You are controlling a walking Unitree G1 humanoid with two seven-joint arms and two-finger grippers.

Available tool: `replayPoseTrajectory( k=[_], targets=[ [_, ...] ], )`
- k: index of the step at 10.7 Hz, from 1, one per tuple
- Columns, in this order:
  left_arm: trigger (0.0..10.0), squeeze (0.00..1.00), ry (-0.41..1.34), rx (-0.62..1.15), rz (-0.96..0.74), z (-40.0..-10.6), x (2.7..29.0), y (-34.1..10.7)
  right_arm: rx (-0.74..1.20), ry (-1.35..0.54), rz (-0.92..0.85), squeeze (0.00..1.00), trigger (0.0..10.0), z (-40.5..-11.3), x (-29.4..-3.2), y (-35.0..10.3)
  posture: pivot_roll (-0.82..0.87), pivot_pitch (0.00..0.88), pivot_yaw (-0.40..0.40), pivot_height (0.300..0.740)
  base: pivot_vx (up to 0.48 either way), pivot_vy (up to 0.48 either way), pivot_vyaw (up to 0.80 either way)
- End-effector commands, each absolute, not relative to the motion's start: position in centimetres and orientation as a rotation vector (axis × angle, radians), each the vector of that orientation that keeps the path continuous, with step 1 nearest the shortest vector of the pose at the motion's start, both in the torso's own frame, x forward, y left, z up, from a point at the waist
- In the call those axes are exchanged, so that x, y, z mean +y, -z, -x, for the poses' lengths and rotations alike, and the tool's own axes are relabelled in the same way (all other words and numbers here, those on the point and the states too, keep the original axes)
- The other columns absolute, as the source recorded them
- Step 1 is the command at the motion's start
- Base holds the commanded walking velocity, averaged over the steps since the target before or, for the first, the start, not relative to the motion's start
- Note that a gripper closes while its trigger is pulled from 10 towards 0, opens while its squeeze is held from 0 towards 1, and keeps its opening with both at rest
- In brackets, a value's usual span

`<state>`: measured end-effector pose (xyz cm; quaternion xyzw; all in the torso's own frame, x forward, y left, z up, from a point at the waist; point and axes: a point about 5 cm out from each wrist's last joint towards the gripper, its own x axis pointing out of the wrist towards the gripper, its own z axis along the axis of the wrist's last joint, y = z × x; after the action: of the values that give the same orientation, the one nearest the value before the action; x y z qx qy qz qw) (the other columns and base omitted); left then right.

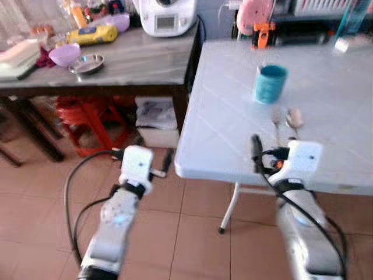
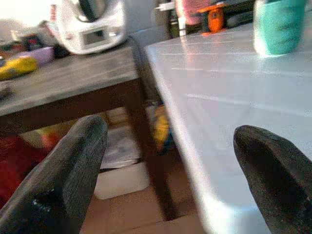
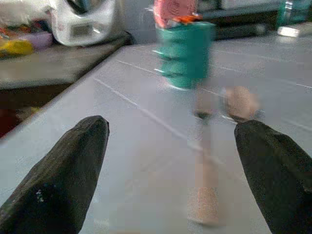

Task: Setting the table

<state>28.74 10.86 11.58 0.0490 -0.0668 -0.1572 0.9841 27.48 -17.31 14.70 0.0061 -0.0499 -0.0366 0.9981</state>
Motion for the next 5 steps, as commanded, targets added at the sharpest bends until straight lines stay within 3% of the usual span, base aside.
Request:
replayPoseTrajectory(
  k=[1,5],
  targets=[
    [10.0,0.00,0.305,-0.124,-0.120,-28.88,11.64,-11.55,-0.114,0.060,-0.026,0.00,10.0,-27.56,-16.75,-14.95,-0.13,0.085,0.125,0.740,0.000,0.000,0.00],
    [10.0,0.00,0.346,-0.121,-0.103,-28.82,11.34,-11.62,-0.105,0.073,-0.030,0.00,10.0,-27.53,-16.89,-14.67,-0.13,0.085,0.130,0.740,0.000,0.000,0.00]
  ],
)
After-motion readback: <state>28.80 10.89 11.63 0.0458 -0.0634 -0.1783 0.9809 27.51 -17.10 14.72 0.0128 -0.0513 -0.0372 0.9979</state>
